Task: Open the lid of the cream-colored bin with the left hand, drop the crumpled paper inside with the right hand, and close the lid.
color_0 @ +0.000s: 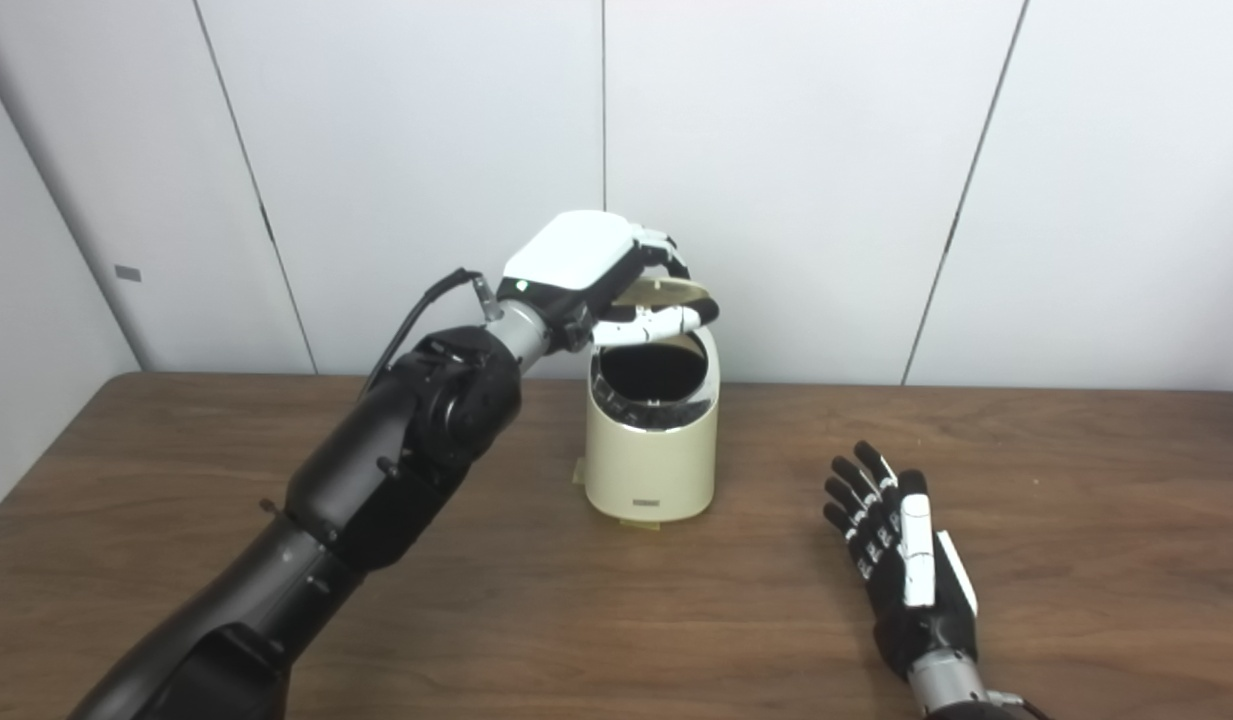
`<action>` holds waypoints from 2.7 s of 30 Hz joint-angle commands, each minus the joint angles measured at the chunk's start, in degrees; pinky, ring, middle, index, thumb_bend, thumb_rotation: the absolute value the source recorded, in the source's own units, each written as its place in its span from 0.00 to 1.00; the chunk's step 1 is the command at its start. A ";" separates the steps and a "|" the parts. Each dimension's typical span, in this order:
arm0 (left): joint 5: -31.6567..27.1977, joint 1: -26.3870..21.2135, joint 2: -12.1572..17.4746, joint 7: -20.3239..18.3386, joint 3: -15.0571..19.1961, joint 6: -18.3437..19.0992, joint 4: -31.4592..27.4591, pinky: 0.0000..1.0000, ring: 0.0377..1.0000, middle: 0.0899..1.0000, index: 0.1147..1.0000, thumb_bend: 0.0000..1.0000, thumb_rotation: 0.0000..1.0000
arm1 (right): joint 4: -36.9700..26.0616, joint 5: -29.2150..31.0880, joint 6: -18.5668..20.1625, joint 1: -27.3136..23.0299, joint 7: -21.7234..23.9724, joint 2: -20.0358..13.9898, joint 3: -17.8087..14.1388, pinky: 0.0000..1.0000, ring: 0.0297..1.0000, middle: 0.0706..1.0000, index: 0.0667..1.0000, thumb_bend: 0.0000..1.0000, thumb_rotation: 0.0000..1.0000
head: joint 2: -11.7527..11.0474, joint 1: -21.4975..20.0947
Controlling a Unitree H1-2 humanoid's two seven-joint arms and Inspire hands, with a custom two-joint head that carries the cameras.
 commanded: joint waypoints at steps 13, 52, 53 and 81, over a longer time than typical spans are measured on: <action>7.36 1.08 0.35 -2.18 2.53 -0.28 -6.82 0.79 0.87 0.84 0.70 0.57 1.00 | -1.91 -0.54 1.31 1.72 -0.40 0.01 0.55 0.92 0.92 0.90 0.95 0.61 0.98 | 1.84 -0.30; 27.72 13.85 -1.37 4.89 -3.04 -4.87 -3.32 0.98 0.96 0.93 0.78 0.58 1.00 | -9.40 2.07 8.75 2.05 0.24 -2.73 -0.77 0.98 0.98 0.95 0.97 0.62 1.00 | 7.44 -0.37; 28.62 13.86 -1.17 5.45 -3.55 -5.23 -3.02 0.98 0.95 0.93 0.78 0.57 1.00 | -9.59 2.23 8.94 2.06 0.13 -2.64 -0.83 0.98 0.98 0.95 0.97 0.61 1.00 | 7.44 -0.37; 5.55 17.37 -8.27 7.36 12.63 -1.32 -11.64 0.77 0.81 0.79 0.78 0.50 0.92 | -8.78 2.41 9.24 1.13 0.42 -3.77 -1.14 0.96 0.97 0.95 0.96 0.62 1.00 | 6.88 0.47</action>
